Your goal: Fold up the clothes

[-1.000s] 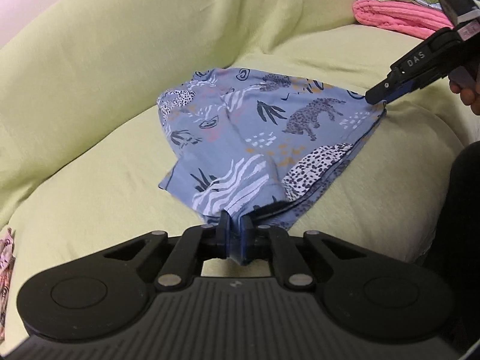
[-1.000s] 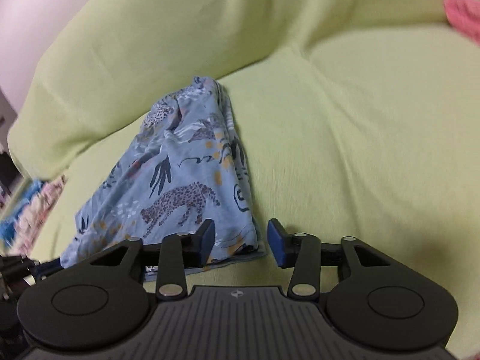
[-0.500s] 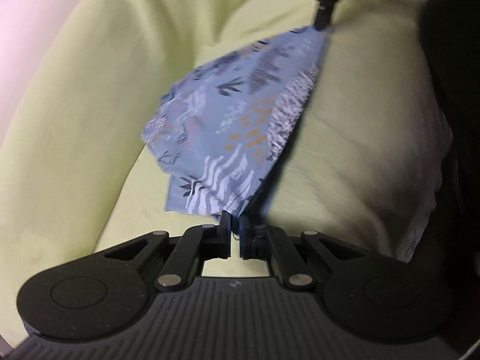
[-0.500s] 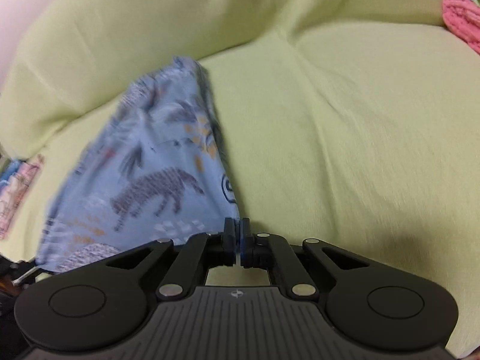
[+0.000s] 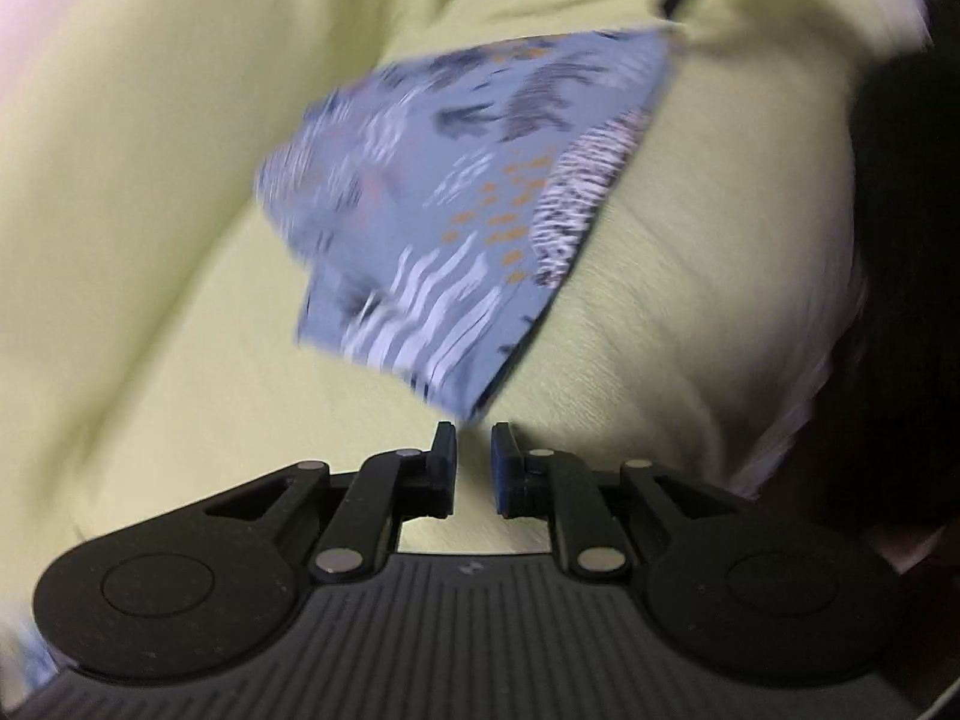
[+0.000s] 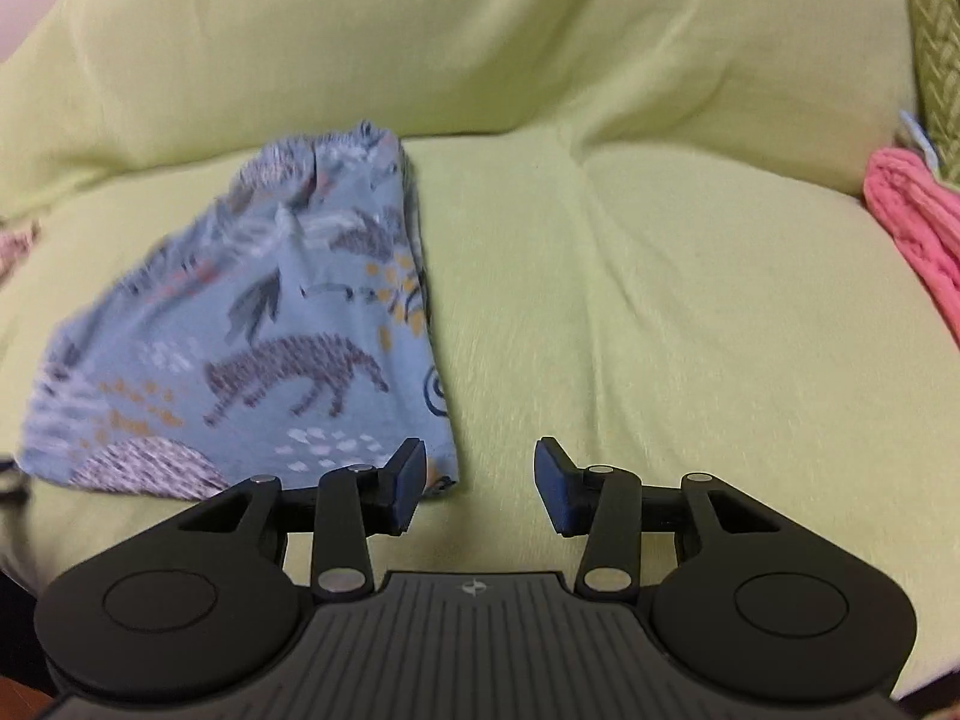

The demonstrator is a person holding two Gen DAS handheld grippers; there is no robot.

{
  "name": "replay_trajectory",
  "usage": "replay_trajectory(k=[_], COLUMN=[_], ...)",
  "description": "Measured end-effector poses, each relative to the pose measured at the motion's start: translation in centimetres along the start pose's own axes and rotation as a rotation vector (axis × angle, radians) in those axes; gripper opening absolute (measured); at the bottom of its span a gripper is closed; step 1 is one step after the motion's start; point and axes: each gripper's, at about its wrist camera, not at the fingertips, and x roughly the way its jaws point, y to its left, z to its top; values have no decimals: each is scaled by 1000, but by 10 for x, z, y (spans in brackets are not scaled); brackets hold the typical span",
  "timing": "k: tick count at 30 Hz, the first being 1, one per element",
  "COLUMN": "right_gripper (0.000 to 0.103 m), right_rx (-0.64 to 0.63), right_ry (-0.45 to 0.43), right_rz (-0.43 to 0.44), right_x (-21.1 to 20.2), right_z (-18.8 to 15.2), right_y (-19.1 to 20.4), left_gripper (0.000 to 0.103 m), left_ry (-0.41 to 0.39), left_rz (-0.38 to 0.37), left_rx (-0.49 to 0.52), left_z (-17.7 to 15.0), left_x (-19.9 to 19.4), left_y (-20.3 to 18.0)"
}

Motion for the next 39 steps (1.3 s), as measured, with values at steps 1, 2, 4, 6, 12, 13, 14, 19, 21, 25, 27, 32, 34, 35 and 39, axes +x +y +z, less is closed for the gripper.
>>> replay_trajectory(k=[1, 2, 4, 6, 12, 13, 14, 19, 21, 25, 27, 32, 34, 35, 39], right_gripper=[44, 44, 44, 44, 45, 45, 45, 45, 45, 45, 45, 44, 44, 44, 25], right_rx=[12, 21, 8, -7, -37, -44, -53, -269, -416, -669, -767, -952, -979, -997, -1024], right_ry=[-11, -22, -49, -76, -142, -151, -160, -199, -216, -227, -237, -302, -304, -293, -275], right_rz=[10, 19, 20, 23, 56, 64, 72, 107, 122, 174, 192, 151, 150, 146, 161], right_x=[-7, -14, -26, -39, -78, -82, -87, -91, -87, -65, -51, -12, 2, 10, 29], right_z=[0, 1, 1, 2, 0, 0, -1, -17, -29, -53, -64, -82, -82, -83, -85], right_y=[0, 1, 7, 14, 30, 33, 36, 81, 109, 163, 189, 238, 247, 251, 254], left_gripper=[13, 14, 15, 17, 23, 24, 24, 29, 29, 34, 34, 36, 36, 36, 37], left_ry=[23, 45, 70, 77, 37, 30, 20, -106, -170, -201, -195, -206, -214, -219, -267], left_rz=[-14, -26, -17, -11, -32, -28, -29, 16, 75, 178, 187, 170, 164, 159, 167], left_rx=[-54, -107, -163, -197, -233, -231, -230, -92, 57, 294, 309, 253, 252, 259, 326], left_z=[3, 5, 7, 11, 11, 12, 11, -10, -24, -43, -45, -46, -48, -49, -54], left_x=[-1, -2, -7, -12, -38, -39, -42, -54, -53, -38, -31, -22, -17, -14, -3], left_y=[7, 13, 20, 22, 22, 21, 20, 8, -5, -21, -16, 3, 7, 8, 7])
